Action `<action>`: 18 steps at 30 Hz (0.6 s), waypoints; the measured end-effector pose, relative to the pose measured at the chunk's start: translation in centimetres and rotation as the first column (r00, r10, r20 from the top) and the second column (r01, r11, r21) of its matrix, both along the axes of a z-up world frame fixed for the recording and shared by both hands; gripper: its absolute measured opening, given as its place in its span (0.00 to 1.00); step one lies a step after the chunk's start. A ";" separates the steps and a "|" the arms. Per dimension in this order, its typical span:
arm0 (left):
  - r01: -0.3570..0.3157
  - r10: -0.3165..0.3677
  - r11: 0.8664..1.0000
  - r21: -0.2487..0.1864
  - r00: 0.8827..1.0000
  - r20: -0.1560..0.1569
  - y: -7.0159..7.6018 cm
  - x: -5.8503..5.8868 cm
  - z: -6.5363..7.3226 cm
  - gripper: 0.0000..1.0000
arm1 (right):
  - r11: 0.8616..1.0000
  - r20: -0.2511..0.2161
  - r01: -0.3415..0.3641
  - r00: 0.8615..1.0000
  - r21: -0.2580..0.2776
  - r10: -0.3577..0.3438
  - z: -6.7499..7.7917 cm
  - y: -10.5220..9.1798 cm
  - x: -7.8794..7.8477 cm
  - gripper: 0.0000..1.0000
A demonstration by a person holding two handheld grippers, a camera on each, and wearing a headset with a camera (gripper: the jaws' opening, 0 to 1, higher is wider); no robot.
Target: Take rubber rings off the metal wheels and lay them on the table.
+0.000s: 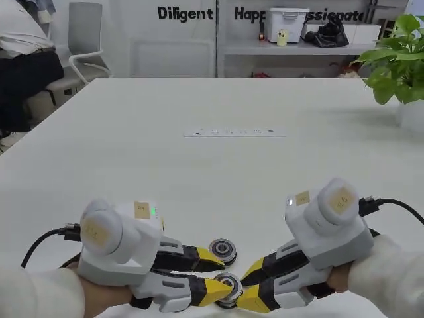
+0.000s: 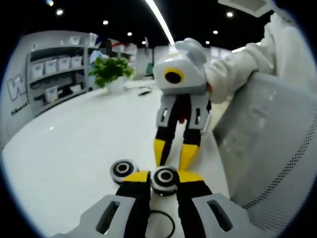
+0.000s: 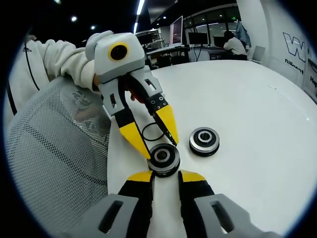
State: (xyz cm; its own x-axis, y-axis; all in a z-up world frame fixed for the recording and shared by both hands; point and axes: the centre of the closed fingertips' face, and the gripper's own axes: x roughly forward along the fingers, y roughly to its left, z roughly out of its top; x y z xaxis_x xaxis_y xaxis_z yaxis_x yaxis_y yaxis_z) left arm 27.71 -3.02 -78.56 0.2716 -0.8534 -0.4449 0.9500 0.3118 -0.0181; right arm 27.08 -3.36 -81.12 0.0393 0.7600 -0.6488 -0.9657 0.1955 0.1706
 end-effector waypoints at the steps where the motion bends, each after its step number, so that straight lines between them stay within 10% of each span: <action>1: 0.004 -0.004 1.000 0.008 1.000 0.000 0.0 -0.1 -0.2 0.21 | 1.000 0.001 -0.001 1.000 0.001 0.001 0.0 0.0 0.0 0.16; 18: 0.014 -0.013 1.000 0.006 1.000 -0.007 -0.2 -0.4 -0.5 0.15 | 1.000 0.013 -0.012 1.000 -0.003 0.012 -0.1 -0.1 -0.1 0.10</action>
